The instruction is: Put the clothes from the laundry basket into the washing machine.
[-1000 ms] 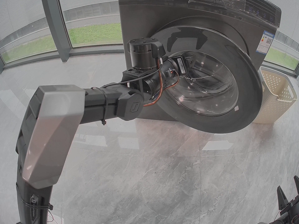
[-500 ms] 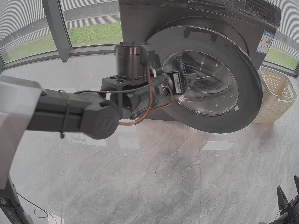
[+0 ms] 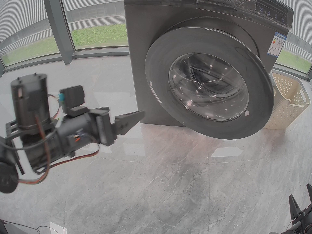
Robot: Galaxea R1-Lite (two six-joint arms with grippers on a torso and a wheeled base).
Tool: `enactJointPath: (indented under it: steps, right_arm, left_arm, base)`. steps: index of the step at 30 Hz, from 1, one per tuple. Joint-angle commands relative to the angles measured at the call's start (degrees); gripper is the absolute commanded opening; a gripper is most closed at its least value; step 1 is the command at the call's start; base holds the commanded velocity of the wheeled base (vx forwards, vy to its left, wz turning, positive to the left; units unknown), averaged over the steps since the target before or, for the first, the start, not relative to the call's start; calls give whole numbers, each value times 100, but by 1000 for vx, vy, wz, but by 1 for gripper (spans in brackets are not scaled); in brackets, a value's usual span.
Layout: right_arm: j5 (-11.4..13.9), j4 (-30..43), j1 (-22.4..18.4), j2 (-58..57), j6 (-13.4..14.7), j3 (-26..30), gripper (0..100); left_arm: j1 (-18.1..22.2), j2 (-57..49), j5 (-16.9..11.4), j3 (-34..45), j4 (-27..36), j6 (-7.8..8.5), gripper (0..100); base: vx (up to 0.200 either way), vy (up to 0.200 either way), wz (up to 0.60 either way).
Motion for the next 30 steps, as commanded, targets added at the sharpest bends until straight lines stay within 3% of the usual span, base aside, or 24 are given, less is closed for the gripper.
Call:
enactJointPath:
  steps: [1, 2, 3, 5, 7, 8, 10, 12, 13, 15, 19, 20, 23, 30]
  right_arm:
    - [-8, 9, 1, -40, -16, 101, 100]
    - [-8, 9, 1, -40, -16, 101, 100]
    - [0, 9, 1, -40, -25, 101, 100]
    - [0, 0, 1, -40, -16, 101, 100]
    - [9, 0, 1, -40, -34, 101, 100]
    - [27, 0, 1, -40, -60, 101, 100]
    - [36, 0, 1, -40, -104, 101, 100]
    - [62, 0, 1, -40, -87, 101, 100]
    - [62, 0, 1, -40, -96, 101, 100]
    - [53, 18, 1, -40, -104, 101, 100]
    - [53, 0, 1, -40, -122, 101, 100]
    - [53, 9, 1, -40, -131, 101, 100]
    - [53, 0, 1, -40, -131, 101, 100]
    - [53, 9, 1, -40, -122, 101, 100]
  left_arm:
    - [2031, -6219, -488, 4475, 614, 1011, 100]
    - [2031, -6219, -488, 4475, 614, 1011, 100]
    - [2391, -6949, -681, 4475, 1273, 1055, 100]
    - [2822, -7485, -778, 4475, 1889, 1152, 100]
    - [3068, -7819, -813, 4484, 2522, 1266, 100]
    - [3068, -7775, -787, 4484, 2645, 1222, 100]
    - [3068, -7757, -646, 4484, 2636, 1126, 100]
    - [3173, -7748, -268, 4484, 2732, 1029, 100]
    - [3358, -7766, -13, 4484, 2812, 1082, 100]
    - [3885, -7968, 4, 4457, 3189, 1266, 100]
    - [3824, -8003, -66, 4484, 3049, 1301, 100]
    - [3710, -8179, -154, 4475, 3049, 1398, 100]
    - [3701, -8293, -303, 4475, 3049, 1389, 100]
    - [3701, -8284, -286, 4475, 3049, 1328, 100]
  base:
    - [0, 0, 0]
    - [0, 0, 0]
    - [0, 0, 0]
    - [0, 0, 0]
    - [0, 0, 0]
    - [0, 0, 0]
    - [0, 0, 0]
    - [0, 0, 0]
    - [0, 0, -600]
    - [0, 0, -600]
    - [0, 0, 0]
    - [0, 0, 0]
    - [0, 0, 0]
    - [0, 0, 0]
